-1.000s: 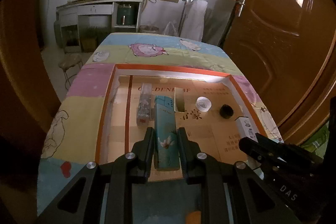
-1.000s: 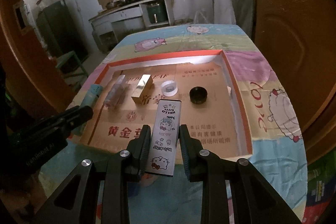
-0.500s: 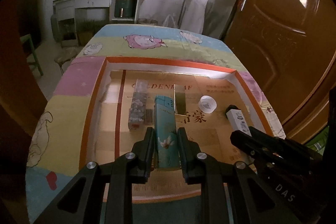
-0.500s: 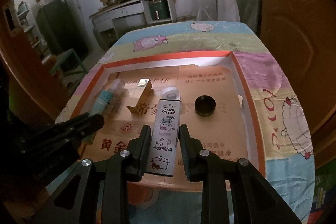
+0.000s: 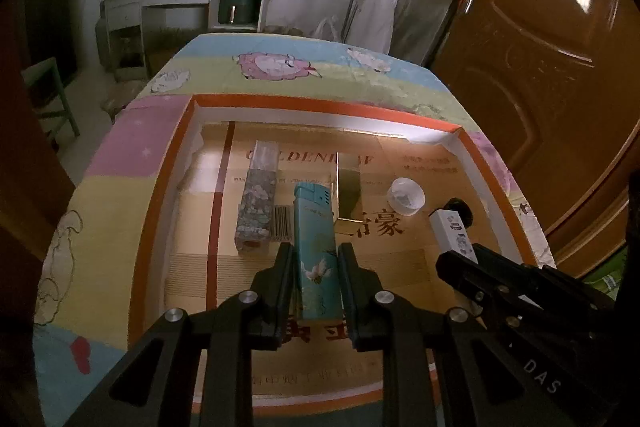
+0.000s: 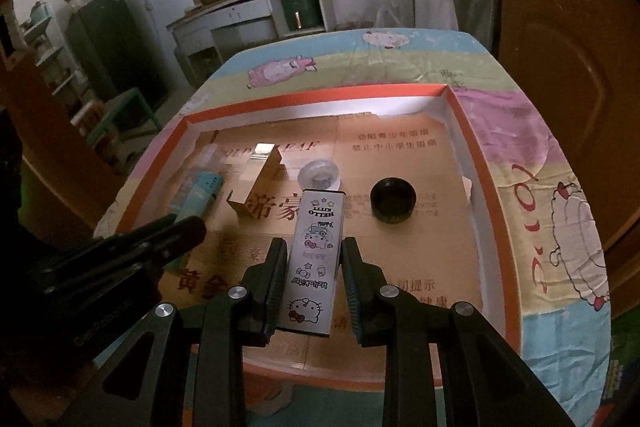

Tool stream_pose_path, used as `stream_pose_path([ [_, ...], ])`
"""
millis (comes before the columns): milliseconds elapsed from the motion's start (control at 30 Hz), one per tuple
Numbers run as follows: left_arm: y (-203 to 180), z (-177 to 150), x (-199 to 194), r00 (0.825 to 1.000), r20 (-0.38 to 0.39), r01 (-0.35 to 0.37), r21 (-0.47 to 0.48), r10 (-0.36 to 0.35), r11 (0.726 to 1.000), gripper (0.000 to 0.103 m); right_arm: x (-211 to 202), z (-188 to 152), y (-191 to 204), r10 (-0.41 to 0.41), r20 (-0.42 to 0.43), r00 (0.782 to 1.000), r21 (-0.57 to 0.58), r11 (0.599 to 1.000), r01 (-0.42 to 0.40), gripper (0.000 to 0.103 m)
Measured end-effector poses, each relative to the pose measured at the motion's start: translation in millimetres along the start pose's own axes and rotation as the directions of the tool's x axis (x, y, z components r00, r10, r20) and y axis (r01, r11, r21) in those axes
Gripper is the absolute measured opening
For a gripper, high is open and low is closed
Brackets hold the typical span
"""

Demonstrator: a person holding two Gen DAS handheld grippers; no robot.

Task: Organize rigid objects
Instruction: 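Carry the teal box and white box with both grippers into the tray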

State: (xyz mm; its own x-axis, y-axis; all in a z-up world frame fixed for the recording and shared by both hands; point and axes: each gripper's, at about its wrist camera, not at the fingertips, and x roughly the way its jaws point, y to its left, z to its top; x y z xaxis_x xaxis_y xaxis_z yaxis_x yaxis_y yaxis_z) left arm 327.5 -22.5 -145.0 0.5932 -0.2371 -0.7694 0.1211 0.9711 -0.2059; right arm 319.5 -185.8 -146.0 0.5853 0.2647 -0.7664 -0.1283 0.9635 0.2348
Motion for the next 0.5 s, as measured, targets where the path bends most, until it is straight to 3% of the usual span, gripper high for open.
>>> stream_pose_path([
  [500, 2, 0, 10, 1.000, -0.017, 0.001, -0.009, -0.001, 1.000, 0.023, 17, 0, -2, -0.018, -0.031, 0.999, 0.002, 1.000, 0.018, 0.029],
])
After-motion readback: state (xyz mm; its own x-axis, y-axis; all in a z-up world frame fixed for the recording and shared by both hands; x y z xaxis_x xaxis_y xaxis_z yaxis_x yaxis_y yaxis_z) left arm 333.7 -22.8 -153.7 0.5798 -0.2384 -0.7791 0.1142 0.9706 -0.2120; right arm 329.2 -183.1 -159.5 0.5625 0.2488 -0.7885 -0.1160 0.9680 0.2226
